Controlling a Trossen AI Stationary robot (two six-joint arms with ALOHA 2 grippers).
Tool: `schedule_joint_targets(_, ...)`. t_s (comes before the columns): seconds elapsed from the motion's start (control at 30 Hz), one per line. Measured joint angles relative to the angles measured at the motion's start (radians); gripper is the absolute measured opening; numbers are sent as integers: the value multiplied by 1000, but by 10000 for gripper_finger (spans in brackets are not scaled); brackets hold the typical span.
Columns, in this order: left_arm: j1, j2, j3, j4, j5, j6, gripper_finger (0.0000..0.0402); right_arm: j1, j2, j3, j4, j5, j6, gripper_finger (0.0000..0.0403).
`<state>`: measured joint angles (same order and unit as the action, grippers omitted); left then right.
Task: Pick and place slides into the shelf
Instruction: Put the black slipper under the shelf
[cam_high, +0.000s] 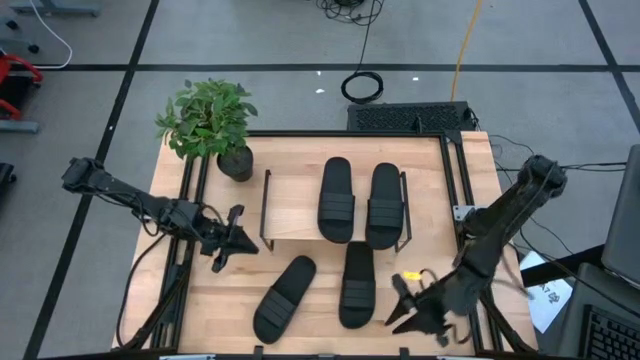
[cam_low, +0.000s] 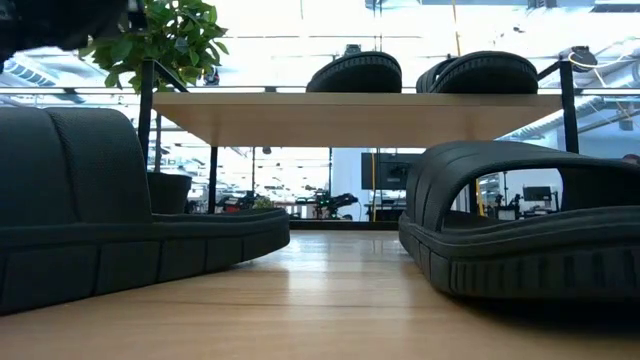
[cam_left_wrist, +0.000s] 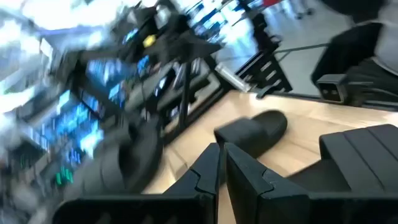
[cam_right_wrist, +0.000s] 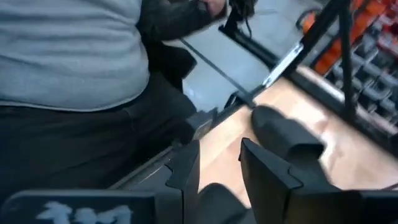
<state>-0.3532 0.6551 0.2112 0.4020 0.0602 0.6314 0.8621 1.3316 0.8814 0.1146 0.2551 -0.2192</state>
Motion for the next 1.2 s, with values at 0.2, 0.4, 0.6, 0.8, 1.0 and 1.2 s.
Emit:
schedule_joint_targets(0.2,76,0,124,-121,46,169,30,-81,-215,-1,-220,-20,-74,104)
schedule_joint_targets(0.4,155,-1,330,-261,-29,221,30,-205,-449,-1,-331,-21,-145,104)
schedule_joint_targets(0.6,130,-3,489,-445,-129,159,30,-298,-640,-56,-351,-21,-137,104)
schedule_joint_targets(0.8,-45,-2,532,-533,-141,95,30,-313,-785,-176,-354,-21,-137,104)
schedule_joint_targets(1.0,-251,40,532,-373,-262,67,30,-313,-878,-279,-324,-77,-117,104)
schedule_joint_targets(1.2,-278,235,677,-270,-238,248,30,-313,-879,-369,-115,-151,-86,104)
